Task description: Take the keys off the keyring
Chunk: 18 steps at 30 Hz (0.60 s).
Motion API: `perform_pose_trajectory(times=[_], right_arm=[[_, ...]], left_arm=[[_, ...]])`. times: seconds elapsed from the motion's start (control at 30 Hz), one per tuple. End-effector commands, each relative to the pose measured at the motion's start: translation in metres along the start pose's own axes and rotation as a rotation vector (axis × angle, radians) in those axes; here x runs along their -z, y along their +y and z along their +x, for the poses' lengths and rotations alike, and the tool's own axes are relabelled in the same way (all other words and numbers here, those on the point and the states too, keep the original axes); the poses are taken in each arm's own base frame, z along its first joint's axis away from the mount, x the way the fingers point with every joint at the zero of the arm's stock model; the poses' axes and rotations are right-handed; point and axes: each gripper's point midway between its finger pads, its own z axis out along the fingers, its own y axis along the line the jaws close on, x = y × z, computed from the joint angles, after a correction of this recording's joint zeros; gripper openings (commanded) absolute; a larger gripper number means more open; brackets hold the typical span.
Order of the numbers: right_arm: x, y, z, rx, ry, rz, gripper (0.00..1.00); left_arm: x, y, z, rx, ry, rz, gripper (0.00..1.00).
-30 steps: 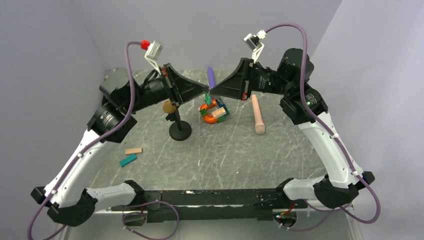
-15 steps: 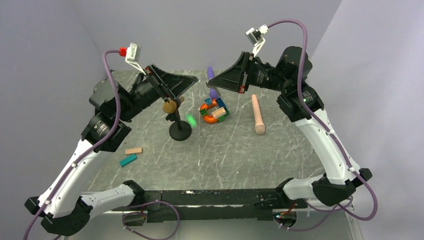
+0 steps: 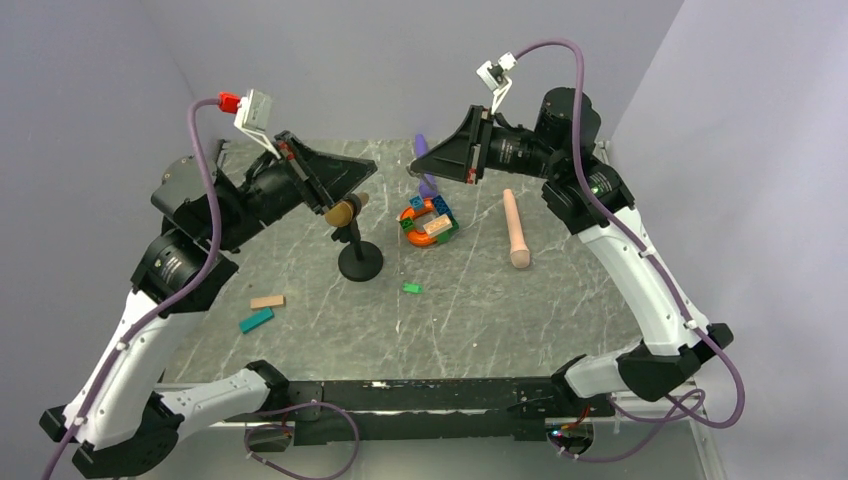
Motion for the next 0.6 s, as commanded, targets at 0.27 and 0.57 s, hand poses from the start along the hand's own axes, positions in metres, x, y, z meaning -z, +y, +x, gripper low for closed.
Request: perform_pose_trajectory(times=[0.27,0.57], right_arm=[[0.042,-0.070,0.045,-0.187,-0.046,0.422,0.00],[0.073,-0.135,0.090,-0.302,-0.089,0.687,0.00]], left_arm=[[0.043,0.064,0.052,-0.246,0.178,-0.198,0.00],[0.043,0.112,0.131,-0.246,0.457,-0.263,0.82]])
